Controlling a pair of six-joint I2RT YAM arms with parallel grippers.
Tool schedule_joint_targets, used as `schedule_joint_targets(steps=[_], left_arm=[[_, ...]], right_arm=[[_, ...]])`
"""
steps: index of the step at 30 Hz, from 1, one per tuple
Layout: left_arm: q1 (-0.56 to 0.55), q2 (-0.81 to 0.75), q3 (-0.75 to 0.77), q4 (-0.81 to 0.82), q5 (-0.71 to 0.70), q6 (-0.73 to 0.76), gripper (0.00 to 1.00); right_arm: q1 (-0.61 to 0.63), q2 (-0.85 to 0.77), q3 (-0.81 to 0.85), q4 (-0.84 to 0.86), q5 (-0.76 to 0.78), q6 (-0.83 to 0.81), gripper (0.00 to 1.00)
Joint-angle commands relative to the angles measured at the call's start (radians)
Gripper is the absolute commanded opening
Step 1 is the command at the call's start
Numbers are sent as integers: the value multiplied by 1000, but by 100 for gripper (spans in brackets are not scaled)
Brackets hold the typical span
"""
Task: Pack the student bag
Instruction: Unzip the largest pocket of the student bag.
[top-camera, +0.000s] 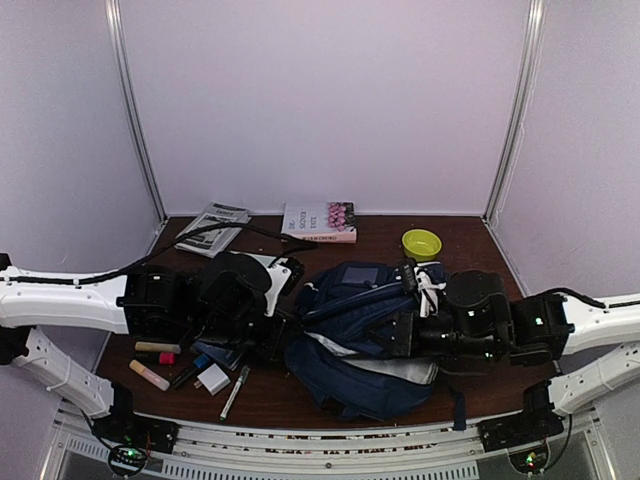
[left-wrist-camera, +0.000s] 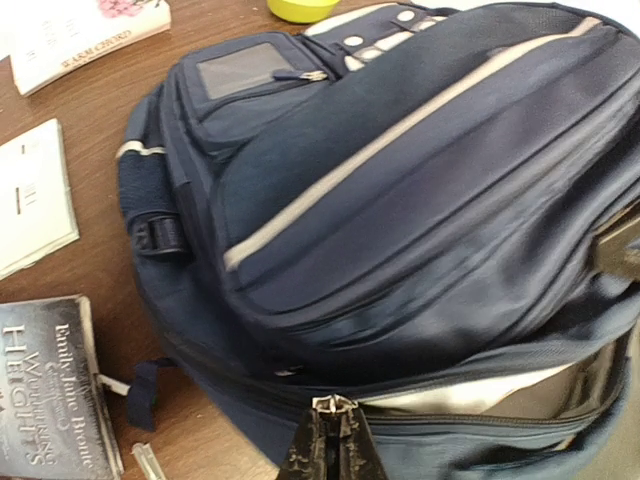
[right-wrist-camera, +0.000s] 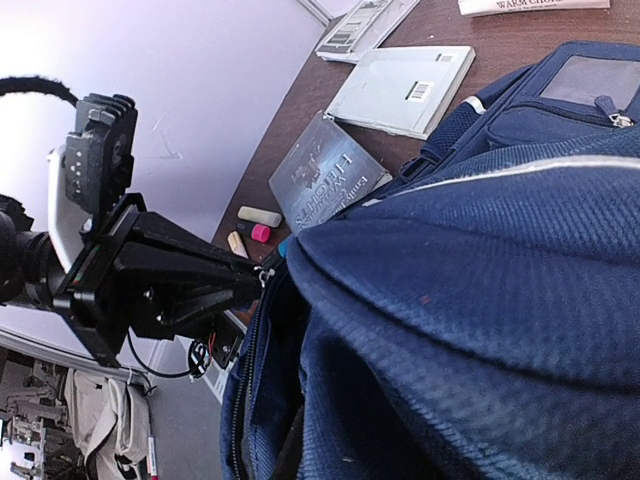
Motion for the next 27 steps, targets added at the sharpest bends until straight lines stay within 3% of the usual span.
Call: schedule_joint_targets(steps=[1, 11, 15, 27], left_arm=[[32, -61, -24, -35, -59, 24, 0], [75, -145, -204, 16, -41, 17, 0], [143, -86, -231, 122, 8, 63, 0], [251, 196, -143, 296, -19, 181, 0]], right_arm=[[-11, -93, 43, -54, -58, -81, 0], [-119, -189, 45, -59, -210, -94, 0], [-121, -190, 82, -55, -287, -99, 0], [-136, -243, 38, 73, -353, 8, 0]])
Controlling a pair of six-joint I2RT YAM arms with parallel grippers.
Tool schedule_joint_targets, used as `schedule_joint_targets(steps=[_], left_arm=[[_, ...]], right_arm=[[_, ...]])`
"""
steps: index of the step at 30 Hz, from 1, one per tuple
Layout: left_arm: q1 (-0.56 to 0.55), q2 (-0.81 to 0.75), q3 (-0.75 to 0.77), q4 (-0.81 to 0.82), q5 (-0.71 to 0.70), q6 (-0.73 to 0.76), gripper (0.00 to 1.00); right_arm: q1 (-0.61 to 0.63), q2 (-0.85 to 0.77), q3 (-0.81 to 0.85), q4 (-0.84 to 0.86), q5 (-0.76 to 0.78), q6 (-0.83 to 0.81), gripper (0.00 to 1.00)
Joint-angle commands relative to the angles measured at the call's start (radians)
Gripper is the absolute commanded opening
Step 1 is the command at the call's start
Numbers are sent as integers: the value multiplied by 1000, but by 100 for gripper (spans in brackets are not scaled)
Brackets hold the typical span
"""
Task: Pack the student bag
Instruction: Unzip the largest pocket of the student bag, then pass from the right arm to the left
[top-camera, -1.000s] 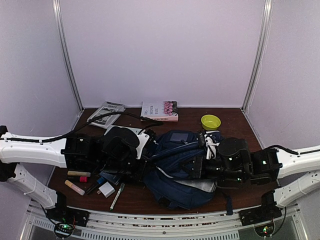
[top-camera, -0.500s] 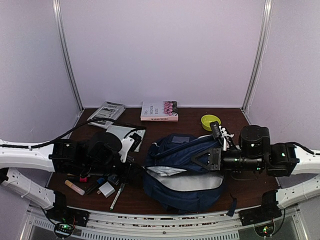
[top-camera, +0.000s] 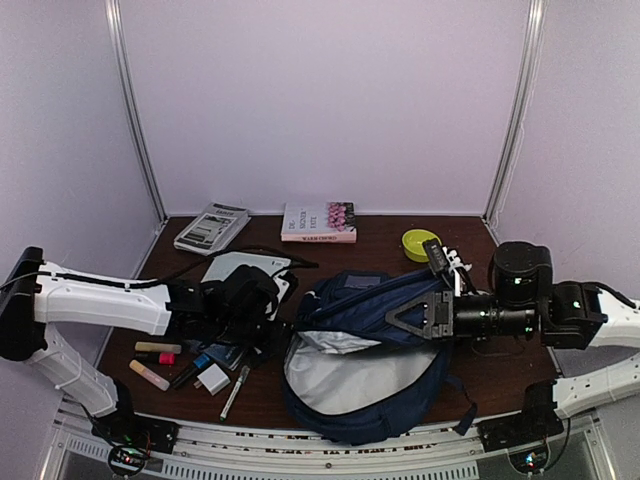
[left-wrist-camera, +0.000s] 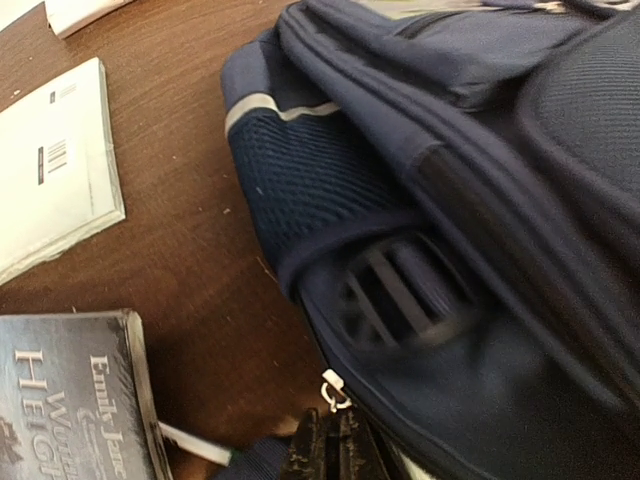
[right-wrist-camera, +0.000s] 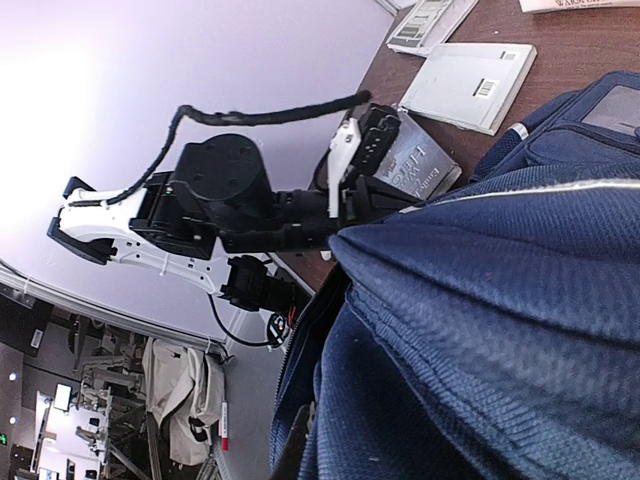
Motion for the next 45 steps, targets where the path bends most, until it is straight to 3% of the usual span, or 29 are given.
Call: schedule_joint_targets(steps=[1, 10, 20, 26, 33, 37, 41, 43, 45], left_arm=[[65, 79, 44, 94, -52, 49, 0], [87, 136, 30, 117, -41, 77, 1], [77, -221, -69, 30, 55, 208, 67], [17, -374, -122, 36, 157, 330, 97], [-131, -374, -196, 260, 118, 582, 98], [-154, -255, -106, 284, 144, 655, 98], [-163, -87, 73, 186, 169, 671, 97], [-174, -23, 134, 152, 163, 686, 92], [-180, 10, 177, 118, 142, 693, 81]], right_arm=[[-7, -61, 17, 157, -65, 28, 0], [-31, -106, -43, 187, -48, 79, 0], [-52, -95, -136, 169, 87, 117, 0], [-59, -38, -180, 249, 37, 134, 0], [-67, -5, -169, 239, -22, 133, 0], [-68, -1, -156, 214, -41, 126, 0], [-69, -3, -152, 212, -42, 126, 0], [-71, -5, -150, 211, -36, 129, 0], [-73, -12, -144, 205, -26, 131, 0]])
